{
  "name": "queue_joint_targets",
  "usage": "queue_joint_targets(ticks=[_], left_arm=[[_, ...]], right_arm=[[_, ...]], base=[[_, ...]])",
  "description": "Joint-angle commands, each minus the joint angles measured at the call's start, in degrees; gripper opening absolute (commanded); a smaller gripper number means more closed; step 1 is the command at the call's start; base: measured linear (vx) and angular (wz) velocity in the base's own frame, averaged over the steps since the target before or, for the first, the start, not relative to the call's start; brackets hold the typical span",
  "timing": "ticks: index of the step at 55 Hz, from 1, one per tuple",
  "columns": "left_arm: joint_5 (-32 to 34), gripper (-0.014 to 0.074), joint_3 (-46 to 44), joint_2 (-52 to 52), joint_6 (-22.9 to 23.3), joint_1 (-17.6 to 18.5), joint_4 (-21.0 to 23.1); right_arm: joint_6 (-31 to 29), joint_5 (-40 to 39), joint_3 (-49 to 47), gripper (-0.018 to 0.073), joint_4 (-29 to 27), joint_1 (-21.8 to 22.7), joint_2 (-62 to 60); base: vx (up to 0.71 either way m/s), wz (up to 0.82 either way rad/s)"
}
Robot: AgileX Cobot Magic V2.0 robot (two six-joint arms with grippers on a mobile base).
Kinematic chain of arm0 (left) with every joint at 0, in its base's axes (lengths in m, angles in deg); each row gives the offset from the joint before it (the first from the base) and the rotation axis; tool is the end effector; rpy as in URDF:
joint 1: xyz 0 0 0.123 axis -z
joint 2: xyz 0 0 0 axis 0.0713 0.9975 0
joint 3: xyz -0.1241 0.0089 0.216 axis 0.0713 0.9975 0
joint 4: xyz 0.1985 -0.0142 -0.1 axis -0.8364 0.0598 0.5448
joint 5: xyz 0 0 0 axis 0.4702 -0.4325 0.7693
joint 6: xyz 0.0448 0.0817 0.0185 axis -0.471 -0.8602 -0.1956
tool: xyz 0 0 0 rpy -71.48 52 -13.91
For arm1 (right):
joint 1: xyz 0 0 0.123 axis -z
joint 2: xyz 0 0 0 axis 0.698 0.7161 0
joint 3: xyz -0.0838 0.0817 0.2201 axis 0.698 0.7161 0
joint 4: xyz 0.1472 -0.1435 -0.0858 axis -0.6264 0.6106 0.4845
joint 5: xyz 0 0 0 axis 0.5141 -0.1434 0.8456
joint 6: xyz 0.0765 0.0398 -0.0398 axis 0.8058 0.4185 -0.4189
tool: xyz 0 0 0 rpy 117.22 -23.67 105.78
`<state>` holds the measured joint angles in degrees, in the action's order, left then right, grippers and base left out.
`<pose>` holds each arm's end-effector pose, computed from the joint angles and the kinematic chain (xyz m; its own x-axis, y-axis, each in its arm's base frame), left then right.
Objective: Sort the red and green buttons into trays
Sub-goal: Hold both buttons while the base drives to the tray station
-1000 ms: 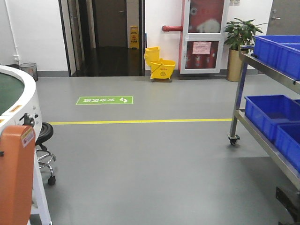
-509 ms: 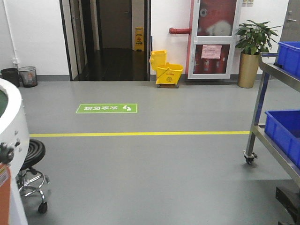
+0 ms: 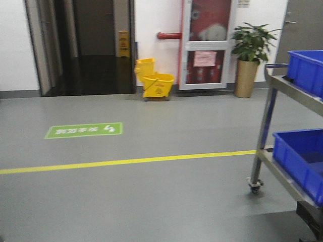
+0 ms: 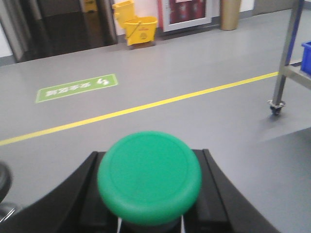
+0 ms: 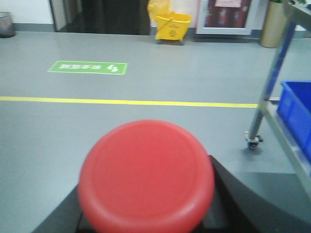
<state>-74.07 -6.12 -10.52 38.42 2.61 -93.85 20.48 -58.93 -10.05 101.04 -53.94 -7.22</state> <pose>0.1483 -0.0191 0.2502 -0.2360 0.0979 -0.9668 0.1508 0.9865 0.0631 0.1676 0.0254 0.2804 -0.2620 -0.0529 -0.9636 -0.1399 0.9900 -0.0163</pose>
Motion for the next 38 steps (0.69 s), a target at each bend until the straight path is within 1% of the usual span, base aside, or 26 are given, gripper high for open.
queue_joint_targets(ticks=[1, 17, 38], left_arm=[[4.23, -0.0003, -1.67, 0.09, 0.51, 0.19, 0.57], [4.23, -0.0003, -1.67, 0.09, 0.51, 0.19, 0.57], [4.23, -0.0003, -1.67, 0.09, 0.51, 0.19, 0.57]], right_arm=[[-0.06, -4.18, -1.96, 0.0003, 0.82, -0.03, -0.60], [-0.06, -4.18, -1.96, 0.0003, 0.82, -0.03, -0.60], [-0.06, -4.18, -1.96, 0.0003, 0.82, -0.03, -0.60]], base=[[0.57, -0.48], [0.55, -0.63], [0.50, -0.82]])
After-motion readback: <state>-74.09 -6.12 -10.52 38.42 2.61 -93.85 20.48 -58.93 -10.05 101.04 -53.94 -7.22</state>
